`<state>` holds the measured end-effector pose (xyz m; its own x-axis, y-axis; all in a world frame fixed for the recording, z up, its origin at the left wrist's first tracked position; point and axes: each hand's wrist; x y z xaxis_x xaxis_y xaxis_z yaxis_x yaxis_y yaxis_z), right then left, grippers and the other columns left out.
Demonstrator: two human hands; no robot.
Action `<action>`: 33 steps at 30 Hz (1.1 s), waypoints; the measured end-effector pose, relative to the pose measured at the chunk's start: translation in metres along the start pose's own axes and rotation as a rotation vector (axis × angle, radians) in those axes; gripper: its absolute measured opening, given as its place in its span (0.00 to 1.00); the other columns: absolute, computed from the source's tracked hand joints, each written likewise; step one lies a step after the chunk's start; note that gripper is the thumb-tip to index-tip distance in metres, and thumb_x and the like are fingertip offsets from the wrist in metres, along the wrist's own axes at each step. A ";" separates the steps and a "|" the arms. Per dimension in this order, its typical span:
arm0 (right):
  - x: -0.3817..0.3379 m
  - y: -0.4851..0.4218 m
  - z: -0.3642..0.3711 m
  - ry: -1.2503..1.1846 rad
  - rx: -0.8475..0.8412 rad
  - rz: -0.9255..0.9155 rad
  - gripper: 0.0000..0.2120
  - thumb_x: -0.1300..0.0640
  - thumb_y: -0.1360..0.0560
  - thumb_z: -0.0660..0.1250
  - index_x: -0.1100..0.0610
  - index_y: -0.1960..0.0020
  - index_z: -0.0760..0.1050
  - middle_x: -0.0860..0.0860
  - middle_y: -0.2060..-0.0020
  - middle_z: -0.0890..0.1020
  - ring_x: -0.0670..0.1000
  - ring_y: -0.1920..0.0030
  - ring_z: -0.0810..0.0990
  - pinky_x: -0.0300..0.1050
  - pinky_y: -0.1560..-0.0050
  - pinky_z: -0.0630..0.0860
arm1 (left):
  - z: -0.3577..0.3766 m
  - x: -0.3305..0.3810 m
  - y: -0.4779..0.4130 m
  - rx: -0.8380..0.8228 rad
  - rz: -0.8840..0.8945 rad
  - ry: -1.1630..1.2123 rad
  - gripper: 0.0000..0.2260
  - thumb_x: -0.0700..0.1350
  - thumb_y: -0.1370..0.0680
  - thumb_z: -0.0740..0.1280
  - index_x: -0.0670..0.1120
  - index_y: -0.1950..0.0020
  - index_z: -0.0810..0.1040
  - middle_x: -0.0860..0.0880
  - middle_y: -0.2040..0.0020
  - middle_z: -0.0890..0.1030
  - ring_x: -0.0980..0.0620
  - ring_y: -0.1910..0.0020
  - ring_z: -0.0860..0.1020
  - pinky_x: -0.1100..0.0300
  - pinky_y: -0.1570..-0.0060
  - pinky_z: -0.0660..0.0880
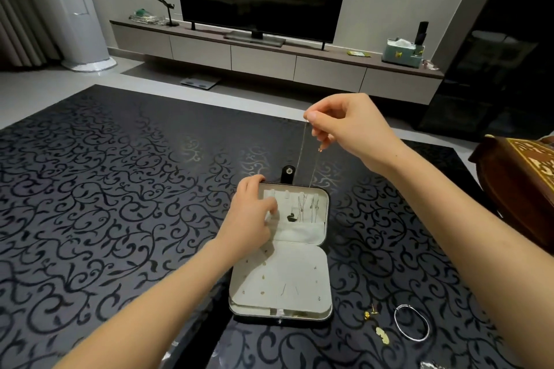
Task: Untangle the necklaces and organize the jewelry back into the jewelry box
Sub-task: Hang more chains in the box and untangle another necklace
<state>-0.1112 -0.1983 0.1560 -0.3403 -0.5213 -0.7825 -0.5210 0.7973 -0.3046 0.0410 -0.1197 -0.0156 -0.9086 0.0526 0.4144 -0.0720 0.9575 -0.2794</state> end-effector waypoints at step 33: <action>0.057 0.038 0.059 0.426 -0.300 0.101 0.07 0.58 0.24 0.64 0.56 0.51 0.81 0.49 0.60 0.84 0.47 0.59 0.81 0.46 0.51 0.79 | 0.022 0.015 0.012 0.179 -0.134 0.153 0.02 0.35 0.32 0.66 0.38 0.65 0.77 0.39 0.37 0.69 0.42 0.32 0.61 0.45 0.35 0.61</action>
<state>-0.1038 -0.1793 0.0678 -0.6557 -0.5735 -0.4910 -0.6488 0.7606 -0.0219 0.0173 -0.1140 -0.0311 -0.8145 -0.0159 0.5799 -0.2711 0.8942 -0.3562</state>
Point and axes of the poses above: each hand's wrist, its own y-axis away from the middle knuckle, its own z-axis out of the palm, x = y × z
